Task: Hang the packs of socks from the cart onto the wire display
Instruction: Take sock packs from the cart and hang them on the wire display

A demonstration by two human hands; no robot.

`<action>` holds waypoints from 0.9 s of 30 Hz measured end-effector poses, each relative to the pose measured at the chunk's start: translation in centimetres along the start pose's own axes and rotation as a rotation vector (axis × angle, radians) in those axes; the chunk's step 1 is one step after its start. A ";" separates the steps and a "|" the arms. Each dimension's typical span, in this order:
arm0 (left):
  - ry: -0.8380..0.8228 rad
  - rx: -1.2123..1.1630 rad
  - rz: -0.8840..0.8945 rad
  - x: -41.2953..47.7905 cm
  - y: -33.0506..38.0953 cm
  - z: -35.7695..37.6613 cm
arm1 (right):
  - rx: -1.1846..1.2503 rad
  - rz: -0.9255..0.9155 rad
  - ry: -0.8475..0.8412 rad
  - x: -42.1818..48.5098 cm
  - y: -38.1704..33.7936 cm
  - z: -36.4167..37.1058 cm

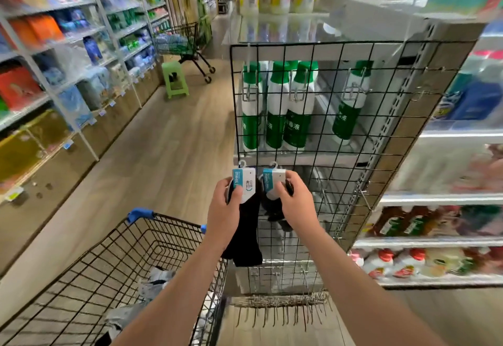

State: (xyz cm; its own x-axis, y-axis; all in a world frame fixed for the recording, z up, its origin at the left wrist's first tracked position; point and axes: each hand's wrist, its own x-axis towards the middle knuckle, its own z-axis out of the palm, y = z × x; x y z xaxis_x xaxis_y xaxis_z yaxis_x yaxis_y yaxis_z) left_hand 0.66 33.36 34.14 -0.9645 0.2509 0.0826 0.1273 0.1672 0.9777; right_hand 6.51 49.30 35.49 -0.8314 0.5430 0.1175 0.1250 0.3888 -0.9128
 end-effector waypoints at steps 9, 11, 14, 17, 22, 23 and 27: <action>0.142 -0.038 0.069 3.8 3.5 2.6 | 0.005 -0.161 0.066 5.4 -3.0 -1.6; 0.161 -0.068 0.087 4.7 4.2 2.5 | -0.031 -0.229 0.063 6.6 -4.4 -1.6; 0.180 -0.096 0.116 5.6 5.4 1.9 | 0.011 -0.296 0.065 7.8 -6.8 -1.6; 0.179 -0.141 0.134 6.1 6.8 1.4 | 0.074 -0.300 0.073 8.5 -9.2 -1.5; 0.159 -0.171 0.199 6.7 8.5 1.1 | 0.069 -0.234 0.042 9.5 -11.5 -1.2; 0.152 -0.163 0.205 6.7 8.6 1.0 | 0.052 -0.241 0.047 9.6 -11.6 -1.1; 0.147 -0.115 0.253 6.6 9.1 0.4 | 0.039 -0.283 0.058 9.5 -12.4 -0.8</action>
State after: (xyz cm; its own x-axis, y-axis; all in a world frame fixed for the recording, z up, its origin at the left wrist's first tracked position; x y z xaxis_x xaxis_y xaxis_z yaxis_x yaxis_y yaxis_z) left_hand -4.48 36.95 43.55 -0.9298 0.1292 0.3446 0.3483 0.0063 0.9374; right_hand -2.49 50.24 48.26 -0.7976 0.4591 0.3912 -0.1298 0.5026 -0.8547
